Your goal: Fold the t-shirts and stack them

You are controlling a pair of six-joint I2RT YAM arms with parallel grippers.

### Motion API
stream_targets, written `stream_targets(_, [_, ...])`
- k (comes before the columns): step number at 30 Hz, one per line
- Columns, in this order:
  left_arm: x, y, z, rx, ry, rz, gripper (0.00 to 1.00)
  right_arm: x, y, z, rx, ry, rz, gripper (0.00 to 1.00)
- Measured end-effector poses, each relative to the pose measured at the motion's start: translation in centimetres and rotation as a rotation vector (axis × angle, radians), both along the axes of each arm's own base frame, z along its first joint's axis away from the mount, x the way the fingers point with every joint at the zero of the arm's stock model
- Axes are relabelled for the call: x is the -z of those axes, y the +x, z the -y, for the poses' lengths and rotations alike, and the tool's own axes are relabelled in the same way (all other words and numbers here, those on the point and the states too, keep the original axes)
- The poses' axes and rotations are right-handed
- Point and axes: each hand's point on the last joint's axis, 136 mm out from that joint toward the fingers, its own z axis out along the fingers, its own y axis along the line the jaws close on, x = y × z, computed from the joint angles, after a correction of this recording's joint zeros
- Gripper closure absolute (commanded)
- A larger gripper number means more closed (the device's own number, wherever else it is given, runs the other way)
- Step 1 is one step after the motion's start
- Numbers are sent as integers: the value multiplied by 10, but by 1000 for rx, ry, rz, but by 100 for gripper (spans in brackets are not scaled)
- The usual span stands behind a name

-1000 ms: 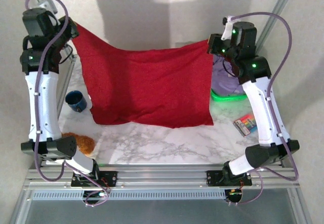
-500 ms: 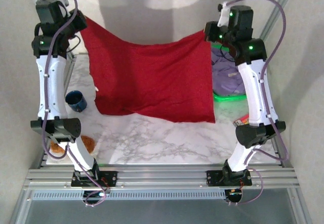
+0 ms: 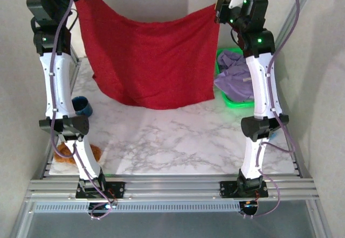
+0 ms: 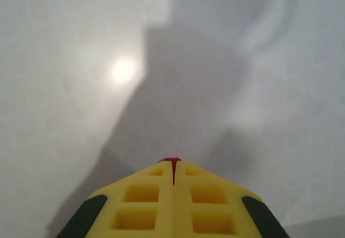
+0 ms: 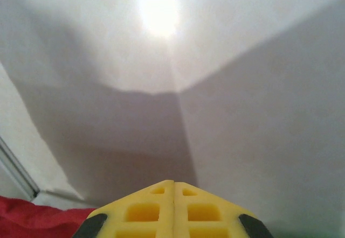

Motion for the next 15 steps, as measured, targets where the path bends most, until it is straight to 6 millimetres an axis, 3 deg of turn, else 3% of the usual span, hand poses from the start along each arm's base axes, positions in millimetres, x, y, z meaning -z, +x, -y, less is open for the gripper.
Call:
stream_targets(4, [-20,-14,2,2,12,64,100,-13,-5,8,20,1,33,100])
stream_targets(8, [-31,-41,5,-6,30,60,100,-17,-29,19,33,-5,10,100])
stream_targets(12, [-27,-77,8,-22,49,-2,100,-6,-78,30,29,-12,-51,100])
stream_targets(15, [-5,-103,9,-34,54,-83,100,9,-122,39,22,-10,-99,100])
